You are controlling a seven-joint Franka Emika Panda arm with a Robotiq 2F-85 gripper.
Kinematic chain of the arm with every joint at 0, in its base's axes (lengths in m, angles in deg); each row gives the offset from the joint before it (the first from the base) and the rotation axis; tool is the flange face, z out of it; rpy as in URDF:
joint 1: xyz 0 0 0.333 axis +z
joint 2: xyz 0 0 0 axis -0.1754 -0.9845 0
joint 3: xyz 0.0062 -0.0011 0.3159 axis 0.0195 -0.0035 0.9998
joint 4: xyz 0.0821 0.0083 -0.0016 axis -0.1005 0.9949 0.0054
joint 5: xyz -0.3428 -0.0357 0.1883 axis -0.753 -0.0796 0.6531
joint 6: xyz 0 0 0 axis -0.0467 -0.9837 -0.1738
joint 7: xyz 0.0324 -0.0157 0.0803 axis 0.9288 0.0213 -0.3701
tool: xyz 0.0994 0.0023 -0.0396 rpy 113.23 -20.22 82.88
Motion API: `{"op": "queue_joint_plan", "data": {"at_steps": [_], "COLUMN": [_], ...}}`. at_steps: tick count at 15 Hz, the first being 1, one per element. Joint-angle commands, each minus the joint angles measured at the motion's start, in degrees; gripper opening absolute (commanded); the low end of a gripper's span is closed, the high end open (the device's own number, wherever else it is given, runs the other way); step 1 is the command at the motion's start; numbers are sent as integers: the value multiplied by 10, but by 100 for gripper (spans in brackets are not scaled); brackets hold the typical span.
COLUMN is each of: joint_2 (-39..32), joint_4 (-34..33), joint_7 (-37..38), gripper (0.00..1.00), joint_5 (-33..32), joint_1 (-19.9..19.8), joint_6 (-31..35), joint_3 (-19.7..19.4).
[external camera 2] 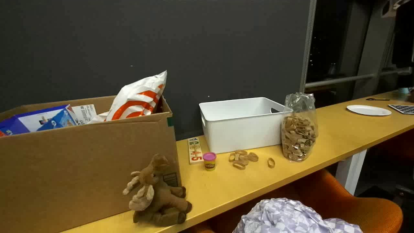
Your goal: Put the clothing into the basket
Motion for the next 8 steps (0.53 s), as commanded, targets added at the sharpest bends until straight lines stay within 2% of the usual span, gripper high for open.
{"op": "queue_joint_plan", "data": {"at_steps": [1,3,5,7,8], "joint_2": [0,0,-30,-66,-96], "joint_4": [-1,-2,-14,-23,-24], "joint_7": [-2,-2,-20,-48,-65], "gripper": [100,100,100,100,100], "joint_5": [2,2,21,63,107], "joint_1": [-6,-6,-1,11,23], "joint_6": [-1,-1,21,64,89], "joint_3": [6,6,0,-1,1]}}
